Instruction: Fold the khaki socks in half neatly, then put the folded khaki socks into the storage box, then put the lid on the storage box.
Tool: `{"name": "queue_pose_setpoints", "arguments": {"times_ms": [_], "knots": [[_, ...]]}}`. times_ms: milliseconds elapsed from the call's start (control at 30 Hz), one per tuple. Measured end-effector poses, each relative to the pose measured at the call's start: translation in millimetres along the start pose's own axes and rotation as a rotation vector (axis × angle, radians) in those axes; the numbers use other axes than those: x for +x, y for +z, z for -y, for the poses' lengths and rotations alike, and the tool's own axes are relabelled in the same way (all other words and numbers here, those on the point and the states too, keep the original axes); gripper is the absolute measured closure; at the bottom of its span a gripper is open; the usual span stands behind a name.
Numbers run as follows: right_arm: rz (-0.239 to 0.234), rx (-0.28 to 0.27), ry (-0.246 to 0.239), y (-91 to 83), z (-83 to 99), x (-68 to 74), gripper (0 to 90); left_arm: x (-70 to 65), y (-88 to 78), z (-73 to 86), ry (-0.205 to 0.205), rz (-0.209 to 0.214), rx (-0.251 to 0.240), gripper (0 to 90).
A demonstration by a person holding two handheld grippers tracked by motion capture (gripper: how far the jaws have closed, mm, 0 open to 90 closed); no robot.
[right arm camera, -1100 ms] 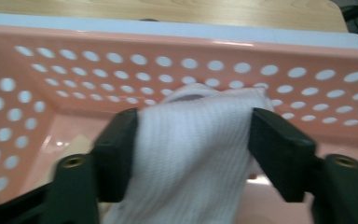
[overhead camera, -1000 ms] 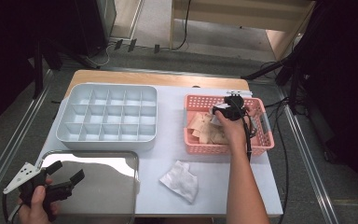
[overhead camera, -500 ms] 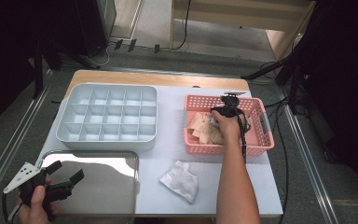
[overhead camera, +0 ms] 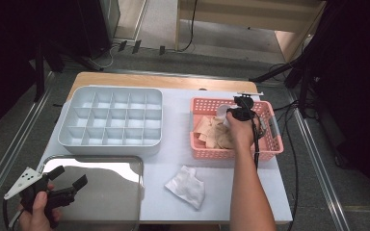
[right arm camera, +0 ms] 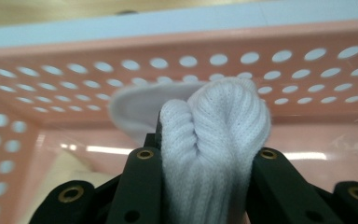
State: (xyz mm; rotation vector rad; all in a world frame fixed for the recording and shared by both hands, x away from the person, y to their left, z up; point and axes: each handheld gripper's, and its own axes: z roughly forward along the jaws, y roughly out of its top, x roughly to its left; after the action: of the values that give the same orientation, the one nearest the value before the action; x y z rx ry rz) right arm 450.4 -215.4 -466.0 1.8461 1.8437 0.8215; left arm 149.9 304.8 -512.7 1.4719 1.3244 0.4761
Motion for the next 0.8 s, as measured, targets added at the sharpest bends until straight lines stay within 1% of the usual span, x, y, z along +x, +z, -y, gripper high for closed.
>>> {"name": "queue_pose_setpoints", "arguments": {"times_ms": [67, 133, 233, 367, 433, 500, 567, 600, 667, 767, 800], "knots": [[-0.034, -0.026, 0.022, -11.2, -0.3, -0.6, 74.8, -1.7, 0.7, -0.2, 0.002, 0.002, -0.001, 0.0], [-0.061, -0.061, 0.032, -22.4, 0.8, -2.0, 75.2, -3.2, 1.4, 0.0, 0.005, 0.004, 0.001, 0.0], [-0.102, -0.114, 0.027, -37.8, 5.5, -2.3, 75.2, -4.2, 1.8, 0.4, 0.009, 0.006, 0.004, 0.0], [-0.165, -0.206, -0.030, -56.0, 19.9, -0.2, 75.3, -4.3, 1.9, 0.2, 0.008, 0.007, 0.003, 0.0], [-0.186, -0.235, -0.038, -62.7, 26.2, 0.5, 75.4, -4.8, 2.0, 0.3, 0.011, 0.007, 0.003, 0.0], [-0.217, -0.283, -0.045, -70.7, 32.0, 0.4, 75.6, -5.8, 2.2, 0.4, 0.016, 0.005, 0.005, 0.0], [-0.235, -0.325, -0.056, -79.1, 36.5, 1.4, 76.1, -6.7, 2.8, 0.8, 0.017, 0.006, 0.007, 0.0], [-0.244, -0.337, -0.060, -83.2, 38.6, 1.9, 76.2, -7.1, 3.0, 1.0, 0.018, 0.007, 0.008, 0.0], [-0.256, -0.372, -0.089, -91.1, 43.2, 4.1, 76.6, -7.6, 3.5, 1.0, 0.020, 0.008, 0.008, 0.0], [-0.267, -0.407, -0.112, -99.9, 48.6, 6.3, 77.7, -8.4, 4.1, 1.0, 0.021, 0.007, 0.011, 0.0], [-0.270, -0.413, -0.112, -102.8, 50.4, 6.9, 78.1, -8.7, 4.3, 1.1, 0.023, 0.009, 0.012, 0.0]]}}
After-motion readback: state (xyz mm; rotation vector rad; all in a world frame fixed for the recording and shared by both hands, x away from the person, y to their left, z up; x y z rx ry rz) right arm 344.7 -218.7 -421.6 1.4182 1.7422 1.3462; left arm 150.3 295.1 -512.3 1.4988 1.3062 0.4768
